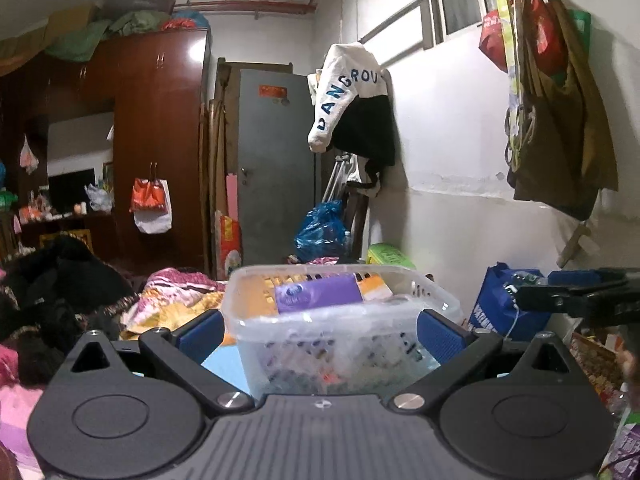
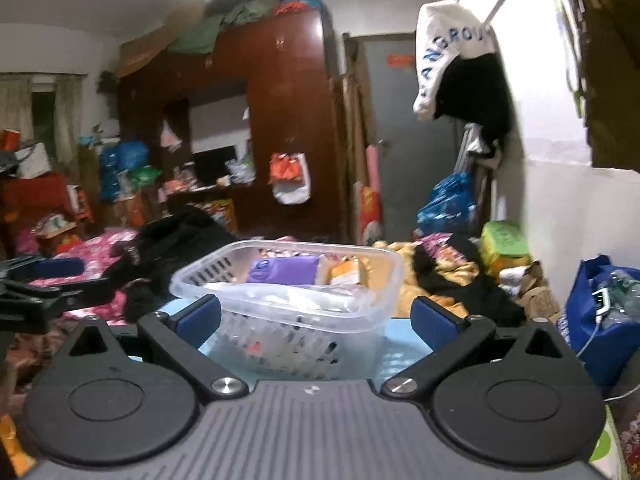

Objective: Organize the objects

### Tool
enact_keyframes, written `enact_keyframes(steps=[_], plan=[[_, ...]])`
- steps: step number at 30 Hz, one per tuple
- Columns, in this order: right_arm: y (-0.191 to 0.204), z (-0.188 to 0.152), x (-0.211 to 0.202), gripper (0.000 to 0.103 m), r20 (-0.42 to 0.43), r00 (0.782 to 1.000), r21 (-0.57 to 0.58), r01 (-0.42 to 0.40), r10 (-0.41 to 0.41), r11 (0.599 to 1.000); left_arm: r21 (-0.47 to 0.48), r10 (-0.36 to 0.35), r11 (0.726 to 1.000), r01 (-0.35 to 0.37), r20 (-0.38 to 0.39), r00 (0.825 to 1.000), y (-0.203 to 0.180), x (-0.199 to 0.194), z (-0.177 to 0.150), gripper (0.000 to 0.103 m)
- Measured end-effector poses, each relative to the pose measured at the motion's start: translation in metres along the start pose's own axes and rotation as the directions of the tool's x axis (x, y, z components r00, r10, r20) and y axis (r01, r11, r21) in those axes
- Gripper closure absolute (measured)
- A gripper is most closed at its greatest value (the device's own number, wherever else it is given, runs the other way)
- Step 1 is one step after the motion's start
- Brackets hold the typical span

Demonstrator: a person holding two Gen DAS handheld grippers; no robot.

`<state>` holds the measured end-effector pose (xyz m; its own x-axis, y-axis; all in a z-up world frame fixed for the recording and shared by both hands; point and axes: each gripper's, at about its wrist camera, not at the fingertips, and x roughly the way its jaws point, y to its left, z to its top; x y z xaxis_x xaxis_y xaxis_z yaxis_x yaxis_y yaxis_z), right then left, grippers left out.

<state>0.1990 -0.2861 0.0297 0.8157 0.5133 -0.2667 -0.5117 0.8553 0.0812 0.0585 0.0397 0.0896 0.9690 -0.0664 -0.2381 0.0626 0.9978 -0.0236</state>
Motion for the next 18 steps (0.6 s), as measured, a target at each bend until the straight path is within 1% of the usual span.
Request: enact_keyframes(steps=[3, 5, 7, 11, 15, 18], plan=[[0.004, -0.008, 0.01, 0.0, -0.011, 1.0, -0.02, -0.001, 0.001, 1.0, -0.022, -0.02, 1.0, 0.02, 0.001, 1.0, 0.001, 0.0, -0.01, 0.0], [0.006, -0.009, 0.017, 0.0, -0.018, 1.0, -0.043, 0.006, -0.007, 0.999, -0.02, -0.009, 1.0, 0.008, -0.015, 1.0, 0.001, 0.004, -0.012, 0.0], [0.006, -0.01, 0.019, 0.0, -0.017, 0.999, -0.053, 0.027, -0.028, 0.998, -0.037, -0.001, 0.999, 0.0, -0.015, 1.0, 0.003, 0.007, -0.013, 0.0], [0.001, -0.015, 0.015, 0.0, -0.018, 1.0, -0.012, 0.015, -0.016, 1.0, -0.037, 0.006, 0.999, -0.007, -0.025, 1.0, 0.003, 0.012, -0.018, 0.0], [-0.005, -0.02, 0.013, 0.0, -0.022, 0.999, 0.015, 0.029, -0.028, 0.999, -0.039, 0.011, 0.999, -0.013, -0.04, 0.999, 0.005, 0.016, -0.021, 0.0], [-0.007, -0.026, 0.008, 0.0, -0.019, 1.0, 0.04, -0.003, 0.004, 0.999, -0.038, 0.016, 0.999, -0.017, -0.04, 0.999, 0.004, 0.015, -0.022, 0.0]])
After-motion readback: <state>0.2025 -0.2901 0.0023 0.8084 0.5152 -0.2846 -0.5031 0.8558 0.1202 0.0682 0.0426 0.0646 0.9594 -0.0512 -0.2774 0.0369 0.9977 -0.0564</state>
